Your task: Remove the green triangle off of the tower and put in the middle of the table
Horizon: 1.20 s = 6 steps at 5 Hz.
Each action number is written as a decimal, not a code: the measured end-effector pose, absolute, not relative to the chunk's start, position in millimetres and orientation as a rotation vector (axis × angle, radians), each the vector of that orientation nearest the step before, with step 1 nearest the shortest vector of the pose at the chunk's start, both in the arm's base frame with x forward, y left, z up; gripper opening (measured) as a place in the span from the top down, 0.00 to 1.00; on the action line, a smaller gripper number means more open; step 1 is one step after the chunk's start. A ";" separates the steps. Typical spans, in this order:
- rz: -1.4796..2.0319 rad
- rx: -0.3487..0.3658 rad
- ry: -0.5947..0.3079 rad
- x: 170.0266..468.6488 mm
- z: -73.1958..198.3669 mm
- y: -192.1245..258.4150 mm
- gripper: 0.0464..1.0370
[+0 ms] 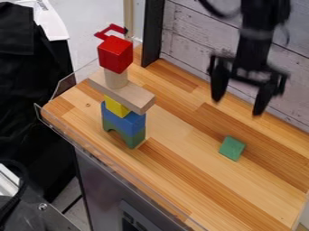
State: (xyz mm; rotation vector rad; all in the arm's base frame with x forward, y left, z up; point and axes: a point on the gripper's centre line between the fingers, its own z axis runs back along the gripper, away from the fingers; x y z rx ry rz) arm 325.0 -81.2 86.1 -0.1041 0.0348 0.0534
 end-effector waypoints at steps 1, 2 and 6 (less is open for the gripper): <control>0.072 -0.076 -0.039 316.5 132.0 -67.0 0.04; 0.109 -0.078 -0.079 309.6 178.2 -46.4 0.04; 0.150 -0.077 0.026 273.7 169.8 -4.7 0.04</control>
